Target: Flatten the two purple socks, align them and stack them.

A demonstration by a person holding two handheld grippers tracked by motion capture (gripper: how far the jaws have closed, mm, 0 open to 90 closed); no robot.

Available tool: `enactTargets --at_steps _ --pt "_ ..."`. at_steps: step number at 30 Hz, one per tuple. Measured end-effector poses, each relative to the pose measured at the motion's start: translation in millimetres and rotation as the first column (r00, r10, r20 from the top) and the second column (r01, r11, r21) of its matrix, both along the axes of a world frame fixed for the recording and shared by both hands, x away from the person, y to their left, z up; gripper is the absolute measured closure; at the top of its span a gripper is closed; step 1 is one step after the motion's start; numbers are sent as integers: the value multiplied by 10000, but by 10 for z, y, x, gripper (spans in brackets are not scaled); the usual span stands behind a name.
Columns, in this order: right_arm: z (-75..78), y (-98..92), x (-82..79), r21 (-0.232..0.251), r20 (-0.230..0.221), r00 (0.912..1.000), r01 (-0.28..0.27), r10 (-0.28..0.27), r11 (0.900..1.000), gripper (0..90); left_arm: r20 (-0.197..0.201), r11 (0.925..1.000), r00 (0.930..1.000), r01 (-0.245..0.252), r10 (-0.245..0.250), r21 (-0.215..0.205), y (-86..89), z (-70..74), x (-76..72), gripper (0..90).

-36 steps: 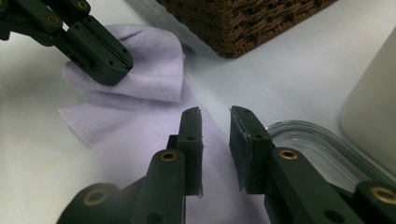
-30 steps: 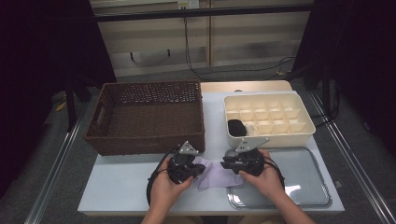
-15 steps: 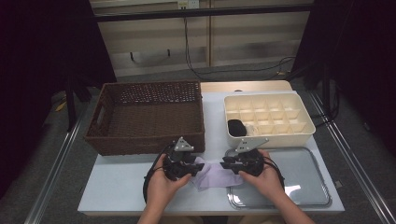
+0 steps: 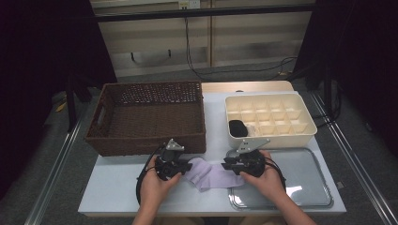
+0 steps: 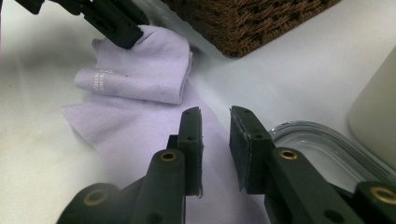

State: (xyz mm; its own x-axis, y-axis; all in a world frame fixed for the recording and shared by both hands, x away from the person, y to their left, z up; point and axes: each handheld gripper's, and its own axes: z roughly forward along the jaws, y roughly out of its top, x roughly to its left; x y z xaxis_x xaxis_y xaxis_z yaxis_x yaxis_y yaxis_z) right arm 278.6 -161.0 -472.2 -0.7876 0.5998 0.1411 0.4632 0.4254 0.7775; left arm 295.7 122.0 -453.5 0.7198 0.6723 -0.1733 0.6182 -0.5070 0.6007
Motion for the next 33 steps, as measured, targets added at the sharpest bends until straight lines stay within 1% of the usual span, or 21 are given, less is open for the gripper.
enactTargets --at_steps 2,5,7,8,9,11,12,15,17,18,19,20,22,23,25,26,28,30,31,32,33 --pt "0 0 1 -5 7 10000 -2 2 10000 741 -34 10000 10000 38 -38 -48 -15 13 -5 814" --pt "1 2 -3 2 -15 10000 -26 26 10000 743 143 9999 9999 85 -84 -66 -17 56 -17 814" --pt "3 4 -4 2 -1 10000 -51 51 10000 743 191 9997 9997 138 -134 -190 -21 98 -28 824" --pt "5 4 -6 0 -7 10000 -36 36 10000 742 243 9993 9996 157 -149 -346 -28 122 -37 824" --pt "6 6 -5 21 4 10000 -54 54 10000 740 239 9988 9995 212 -201 -451 -43 138 -44 824" --pt "11 6 -5 8 9 10000 -47 47 10000 733 303 9985 9989 375 -363 -396 -89 157 -57 823" --pt "14 7 -6 15 -12 10000 -26 26 10000 729 286 9978 9984 500 -487 -446 -121 162 -68 824" --pt "29 7 -12 65 15 10000 -1 1 10000 727 288 9952 9963 821 -807 -536 -211 157 -99 824" --pt "38 -5 -8 88 89 10000 25 -26 10000 727 312 9933 9938 1076 -1063 -422 -271 156 -119 825" --pt "40 -12 -7 98 83 9999 56 -57 9999 727 311 9928 9936 1101 -1087 -475 -310 147 -131 831" --pt "41 -23 -6 88 62 10000 63 -64 9999 727 320 9922 9926 1184 -1172 -386 -328 144 -135 837" --pt "41 -28 -5 98 74 9999 87 -88 9999 727 295 9915 9922 1223 -1211 -444 -353 131 -139 841" --pt "44 -41 -5 89 79 9999 114 -115 9999 726 288 9911 9914 1285 -1275 -356 -394 112 -148 846" --pt "45 -46 -6 97 105 9999 127 -128 9999 726 251 9896 9902 1380 -1370 -411 -411 103 -150 855" --pt "48 -52 -5 111 113 9999 123 -124 9999 726 326 9886 9885 1483 -1473 -280 -443 104 -161 861" --pt "51 -54 -7 139 100 9998 171 -172 9998 726 327 9882 9882 1505 -1495 -303 -463 104 -167 861" --pt "52 -65 -7 139 102 9998 194 -195 9997 726 257 9856 9863 1640 -1630 -423 -494 104 -169 860" --pt "48 -80 -8 125 106 9997 216 -218 9997 726 316 9847 9851 1703 -1691 -384 -515 108 -170 848" --pt "46 -86 -9 137 122 9996 252 -254 9996 726 269 9829 9838 1783 -1772 -462 -524 104 -164 836" --pt "47 -94 -12 105 113 9996 275 -276 9996 725 182 9812 9819 1892 -1886 -391 -534 105 -160 829" --pt "45 -104 -13 116 146 9995 271 -273 9996 725 180 9815 9824 1864 -1858 -438 -543 101 -163 830"
